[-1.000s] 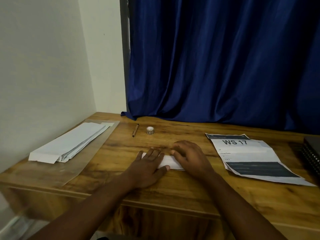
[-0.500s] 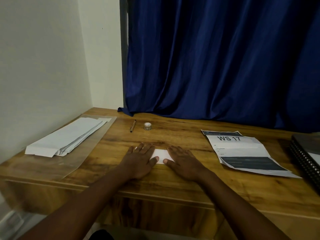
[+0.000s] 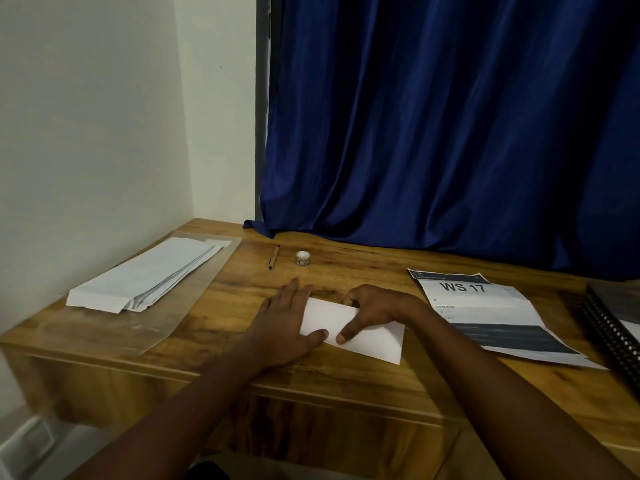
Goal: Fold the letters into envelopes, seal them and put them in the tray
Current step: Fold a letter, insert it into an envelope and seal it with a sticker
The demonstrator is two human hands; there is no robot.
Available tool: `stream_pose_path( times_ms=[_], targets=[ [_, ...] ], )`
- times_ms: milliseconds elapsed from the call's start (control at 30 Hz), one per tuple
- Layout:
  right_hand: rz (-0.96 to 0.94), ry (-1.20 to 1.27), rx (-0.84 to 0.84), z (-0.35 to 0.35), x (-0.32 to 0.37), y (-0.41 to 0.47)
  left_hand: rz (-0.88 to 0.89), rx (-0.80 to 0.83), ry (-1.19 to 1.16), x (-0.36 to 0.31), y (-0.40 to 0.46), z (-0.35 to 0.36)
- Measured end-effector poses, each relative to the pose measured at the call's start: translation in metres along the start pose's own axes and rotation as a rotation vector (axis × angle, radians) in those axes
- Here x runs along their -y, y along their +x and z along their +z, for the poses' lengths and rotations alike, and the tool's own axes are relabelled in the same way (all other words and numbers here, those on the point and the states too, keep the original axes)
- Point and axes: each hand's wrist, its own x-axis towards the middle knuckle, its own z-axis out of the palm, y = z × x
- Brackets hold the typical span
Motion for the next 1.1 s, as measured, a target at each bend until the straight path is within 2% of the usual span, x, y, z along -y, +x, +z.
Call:
stream_pose_path(
  times_ms=[100, 200, 333, 433, 533, 633, 767, 833, 1100],
  targets=[
    [-0.060, 0.195, 0.003, 0.000, 0.003, 0.004, -0.012, -0.053, -0.083, -0.003, -0.004, -0.004],
    [-0.030, 0.439, 0.018, 0.001, 0.001, 0.007, 0.000, -0.136, -0.176, -0.004, -0.006, -0.007],
    [0.034, 0.947, -0.028, 0.012, -0.001, 0.008, 0.026, -0.348, -0.435, 0.007, -0.011, -0.018],
    [0.021, 1.183, -0.039, 0.023, -0.001, 0.006, -0.024, -0.367, -0.349, 0.037, -0.012, -0.043],
    [-0.034, 1.255, -0.039, 0.026, -0.006, 0.011, -0.121, -0.442, -0.226, 0.086, -0.010, -0.081],
    [-0.057, 1.310, -0.029, 0.024, -0.012, 0.015, -0.334, -0.332, 0.026, 0.155, -0.003, -0.116],
    [-0.063, 1.308, 0.009, 0.025, -0.023, 0.028, -0.685, 0.076, 0.237, 0.221, -0.004, -0.131],
    [-0.056, 1.315, 0.028, 0.026, -0.025, 0.032, -0.712, 0.162, 0.211, 0.232, -0.007, -0.125],
    [-0.057, 1.367, 0.022, 0.027, -0.028, 0.036, -0.627, 0.119, 0.175, 0.230, -0.003, -0.138]
  ],
)
